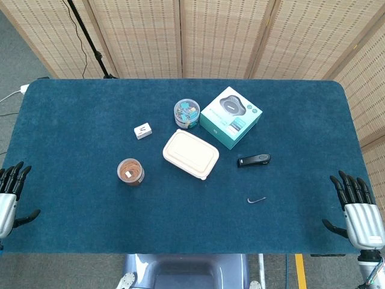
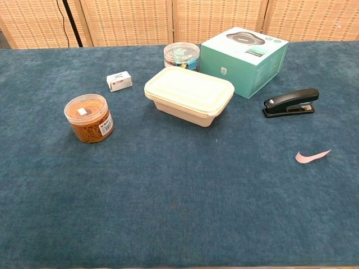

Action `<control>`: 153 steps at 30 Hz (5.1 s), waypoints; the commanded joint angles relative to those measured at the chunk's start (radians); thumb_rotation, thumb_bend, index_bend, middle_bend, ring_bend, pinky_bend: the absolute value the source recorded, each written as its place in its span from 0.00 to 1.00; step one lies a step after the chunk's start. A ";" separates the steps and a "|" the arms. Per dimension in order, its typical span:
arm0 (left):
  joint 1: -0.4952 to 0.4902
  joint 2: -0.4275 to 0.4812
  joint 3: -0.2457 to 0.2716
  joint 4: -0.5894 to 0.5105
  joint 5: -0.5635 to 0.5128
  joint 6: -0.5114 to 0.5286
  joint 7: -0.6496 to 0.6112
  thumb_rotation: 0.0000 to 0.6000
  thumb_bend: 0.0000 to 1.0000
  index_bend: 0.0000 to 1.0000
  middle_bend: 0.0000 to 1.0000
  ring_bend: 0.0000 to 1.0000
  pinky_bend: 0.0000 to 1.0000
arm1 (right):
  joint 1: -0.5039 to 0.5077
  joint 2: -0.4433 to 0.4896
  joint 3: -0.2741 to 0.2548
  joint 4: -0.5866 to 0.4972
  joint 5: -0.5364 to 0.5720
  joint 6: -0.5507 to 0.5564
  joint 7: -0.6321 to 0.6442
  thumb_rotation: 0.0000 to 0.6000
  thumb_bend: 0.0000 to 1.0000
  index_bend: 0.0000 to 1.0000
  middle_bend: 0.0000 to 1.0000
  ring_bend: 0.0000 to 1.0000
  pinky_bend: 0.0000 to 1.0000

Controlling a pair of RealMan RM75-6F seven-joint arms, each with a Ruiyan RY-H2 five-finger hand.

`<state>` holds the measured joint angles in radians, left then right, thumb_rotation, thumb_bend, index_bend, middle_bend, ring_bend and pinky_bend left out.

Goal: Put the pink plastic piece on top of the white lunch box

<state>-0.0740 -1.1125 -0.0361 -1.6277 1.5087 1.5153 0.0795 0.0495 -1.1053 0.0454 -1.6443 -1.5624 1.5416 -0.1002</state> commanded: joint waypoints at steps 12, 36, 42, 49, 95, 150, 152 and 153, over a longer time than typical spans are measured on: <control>0.003 0.022 0.001 -0.009 0.001 -0.002 -0.039 1.00 0.04 0.00 0.00 0.00 0.00 | 0.046 -0.034 -0.048 -0.004 -0.047 -0.112 0.024 1.00 0.00 0.04 0.00 0.00 0.00; 0.013 0.044 -0.001 0.004 -0.022 -0.010 -0.120 1.00 0.04 0.00 0.00 0.00 0.00 | 0.292 -0.306 0.017 0.166 -0.009 -0.420 -0.228 1.00 0.25 0.33 0.00 0.00 0.00; 0.014 0.047 -0.001 0.006 -0.020 -0.012 -0.135 1.00 0.04 0.00 0.00 0.00 0.00 | 0.304 -0.325 0.020 0.212 0.022 -0.427 -0.257 1.00 0.25 0.34 0.00 0.00 0.00; 0.012 0.047 -0.001 0.003 -0.022 -0.018 -0.133 1.00 0.04 0.00 0.00 0.00 0.00 | 0.314 -0.334 0.013 0.249 0.046 -0.435 -0.254 1.00 0.27 0.39 0.00 0.00 0.00; 0.009 0.046 -0.006 -0.003 -0.034 -0.031 -0.134 1.00 0.04 0.00 0.00 0.00 0.00 | 0.362 -0.401 -0.012 0.348 0.091 -0.445 -0.209 1.00 0.41 0.53 0.00 0.00 0.00; 0.009 0.065 -0.002 -0.002 -0.026 -0.036 -0.186 1.00 0.04 0.00 0.00 0.00 0.00 | 0.501 -0.385 0.144 0.154 0.049 -0.360 -0.398 1.00 0.44 0.60 0.00 0.00 0.00; 0.009 0.067 -0.002 -0.002 -0.026 -0.038 -0.191 1.00 0.04 0.00 0.00 0.00 0.00 | 0.526 -0.402 0.166 0.148 0.067 -0.375 -0.444 1.00 0.44 0.60 0.00 0.00 0.00; 0.008 0.068 -0.002 -0.001 -0.027 -0.040 -0.193 1.00 0.04 0.00 0.00 0.00 0.00 | 0.541 -0.415 0.180 0.145 0.081 -0.383 -0.478 1.00 0.44 0.60 0.00 0.00 0.00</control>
<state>-0.0657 -1.0445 -0.0381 -1.6291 1.4821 1.4759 -0.1137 0.5527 -1.4931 0.1902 -1.4837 -1.5077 1.1813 -0.5200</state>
